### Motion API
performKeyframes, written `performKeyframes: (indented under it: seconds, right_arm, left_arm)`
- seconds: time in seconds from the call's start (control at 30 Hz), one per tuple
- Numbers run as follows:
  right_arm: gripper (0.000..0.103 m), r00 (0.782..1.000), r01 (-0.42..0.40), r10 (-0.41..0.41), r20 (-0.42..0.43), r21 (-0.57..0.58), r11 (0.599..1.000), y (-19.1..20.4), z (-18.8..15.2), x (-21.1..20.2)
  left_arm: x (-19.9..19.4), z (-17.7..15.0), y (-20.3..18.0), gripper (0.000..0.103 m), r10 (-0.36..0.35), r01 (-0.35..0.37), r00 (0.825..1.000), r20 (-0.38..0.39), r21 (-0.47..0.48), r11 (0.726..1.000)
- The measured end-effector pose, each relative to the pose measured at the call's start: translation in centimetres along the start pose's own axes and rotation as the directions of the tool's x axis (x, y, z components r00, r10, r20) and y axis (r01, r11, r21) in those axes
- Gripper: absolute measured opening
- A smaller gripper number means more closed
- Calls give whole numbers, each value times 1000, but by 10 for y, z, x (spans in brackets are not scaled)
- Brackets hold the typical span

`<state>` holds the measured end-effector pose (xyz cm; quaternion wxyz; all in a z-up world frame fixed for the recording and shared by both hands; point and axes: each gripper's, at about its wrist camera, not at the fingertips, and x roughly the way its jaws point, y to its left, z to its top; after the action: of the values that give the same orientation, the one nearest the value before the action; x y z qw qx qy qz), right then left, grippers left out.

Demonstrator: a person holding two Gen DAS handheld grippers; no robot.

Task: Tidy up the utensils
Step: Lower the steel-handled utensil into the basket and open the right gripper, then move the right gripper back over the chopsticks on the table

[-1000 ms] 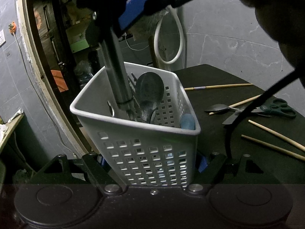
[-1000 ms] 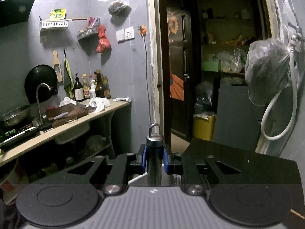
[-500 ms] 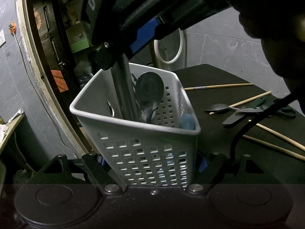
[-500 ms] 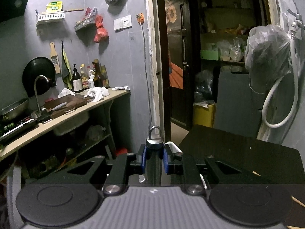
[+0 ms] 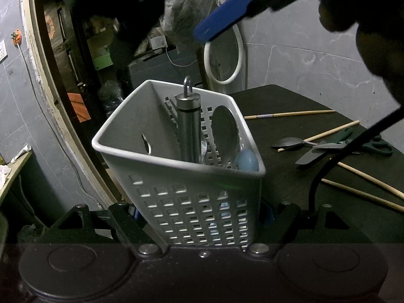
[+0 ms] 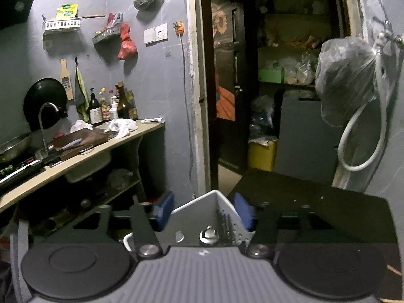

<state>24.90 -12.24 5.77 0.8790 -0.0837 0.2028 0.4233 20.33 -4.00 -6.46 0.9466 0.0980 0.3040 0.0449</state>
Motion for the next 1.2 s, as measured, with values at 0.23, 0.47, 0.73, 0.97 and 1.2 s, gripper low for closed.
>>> performKeyframes:
  seconds: [0.23,0.47,0.73,0.97,1.2]
  right_arm:
    - [102,988,145,-141,64,-79,986,8,8,-16]
    - [103,969,236,-230,92,-69,969,0,5,-28]
    - [103,942,335,-334,10,-19,942,-30,-31,-48]
    - [103,900,424,-413,-140,52,904,-56,-86,-74]
    - [103,829,507,-450,-333,106,855,-71,-148,-96]
  left_arm:
    - [0,0,0,83,0,0,1000,0,0,1000]
    - [0,0,0,83,2,-2,1000,-1,1,1000]
    - [0,-1,0,83,1,-1,1000,-2,4,1000]
    - [-2,0,-1,83,-1,1,1000,-4,8,1000]
    - [-2,0,0,84,1,-1,1000,-5,8,1000]
